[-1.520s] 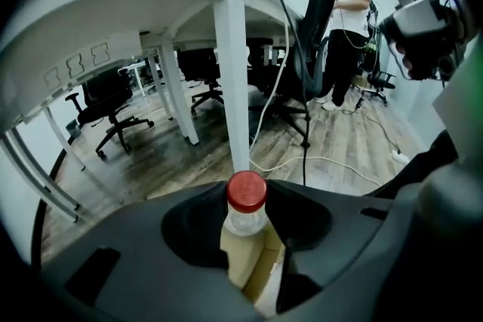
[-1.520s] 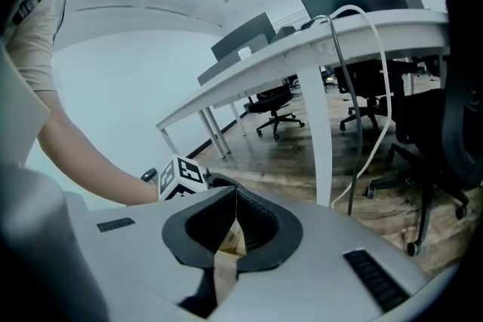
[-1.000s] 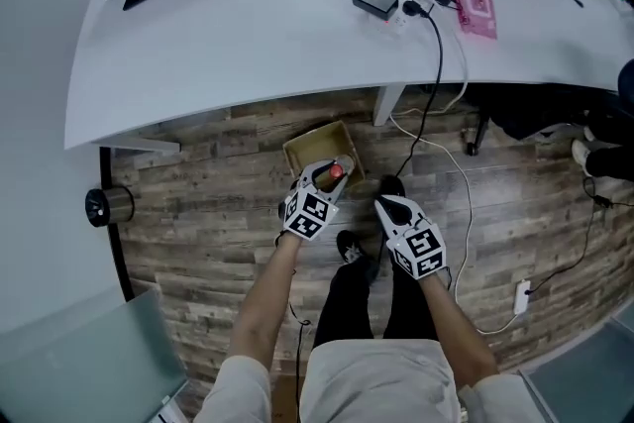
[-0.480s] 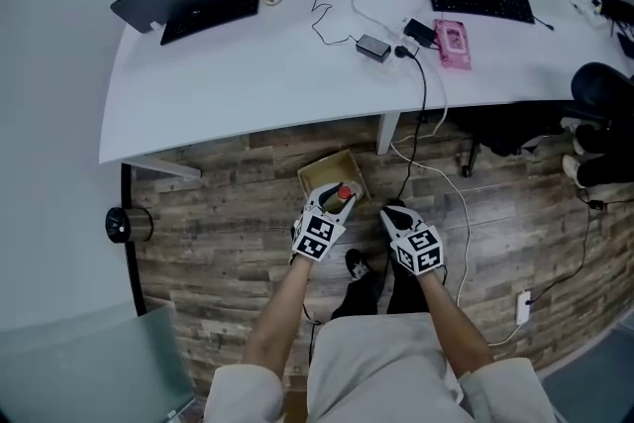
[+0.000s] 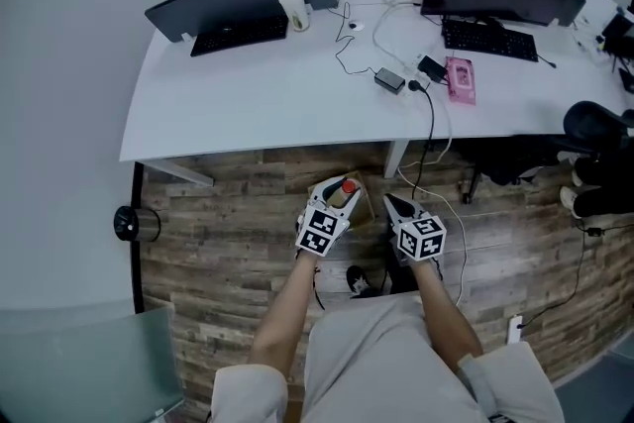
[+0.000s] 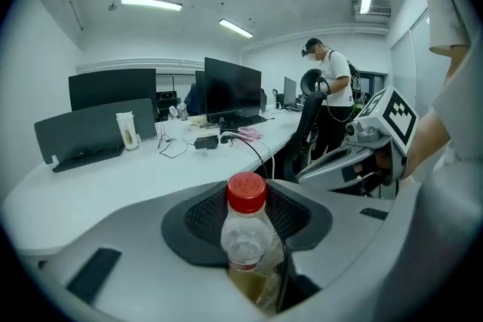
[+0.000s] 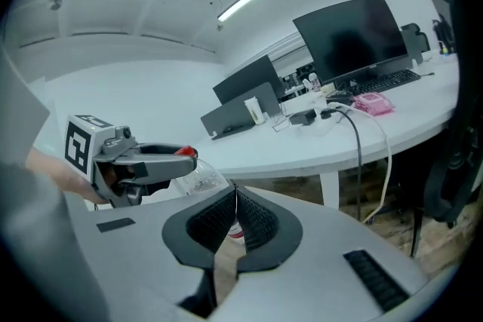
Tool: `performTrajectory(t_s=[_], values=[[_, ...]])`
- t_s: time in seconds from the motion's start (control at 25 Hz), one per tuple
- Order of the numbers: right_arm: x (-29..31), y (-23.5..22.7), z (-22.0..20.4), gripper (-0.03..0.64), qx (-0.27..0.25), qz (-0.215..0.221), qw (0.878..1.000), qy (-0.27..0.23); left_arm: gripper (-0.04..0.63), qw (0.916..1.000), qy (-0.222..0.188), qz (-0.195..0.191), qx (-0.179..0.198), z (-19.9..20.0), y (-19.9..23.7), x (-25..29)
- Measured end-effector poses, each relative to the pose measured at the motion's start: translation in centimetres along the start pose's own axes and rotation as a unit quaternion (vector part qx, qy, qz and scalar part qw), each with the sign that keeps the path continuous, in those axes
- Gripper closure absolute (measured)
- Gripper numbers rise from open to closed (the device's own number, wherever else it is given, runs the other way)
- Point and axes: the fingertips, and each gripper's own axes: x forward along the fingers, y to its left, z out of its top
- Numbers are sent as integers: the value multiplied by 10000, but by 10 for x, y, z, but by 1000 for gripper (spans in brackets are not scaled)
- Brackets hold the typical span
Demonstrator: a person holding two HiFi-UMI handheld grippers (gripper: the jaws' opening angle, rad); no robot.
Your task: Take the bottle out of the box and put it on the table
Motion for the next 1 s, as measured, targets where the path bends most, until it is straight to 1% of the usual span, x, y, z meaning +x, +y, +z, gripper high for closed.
performTrajectory(t_s=[0.12,0.2,0.28,0.36,0.44,0.52,0.6,0.72,0.8,1.0], values=[[12,5,23,577,-259,135,9996,37,434,9999,36,100,109,18,24,3],[18,4,35,577,-262,171,9995,19,434,9997,-2,202,140,32,39,5],[24,2,48,577,-237,197,9995,1,434,9992,-150,352,142,48,57,5],[35,6,64,577,-465,275,9985,16,434,9980,-331,521,142,68,77,3],[46,11,81,577,-710,386,9967,-23,434,9971,-418,604,207,88,93,5],[55,15,96,577,-758,501,9958,-119,434,9965,-449,668,246,104,107,9],[62,18,105,577,-794,603,9949,-156,434,9961,-423,749,214,115,123,15],[77,21,112,577,-953,735,9927,-68,434,9958,-232,883,43,126,152,27],[86,26,115,577,-1163,841,9896,31,434,9952,-125,968,-59,134,170,35],[102,39,116,577,-1804,1169,9762,292,434,9939,-51,1078,-238,147,198,54]])
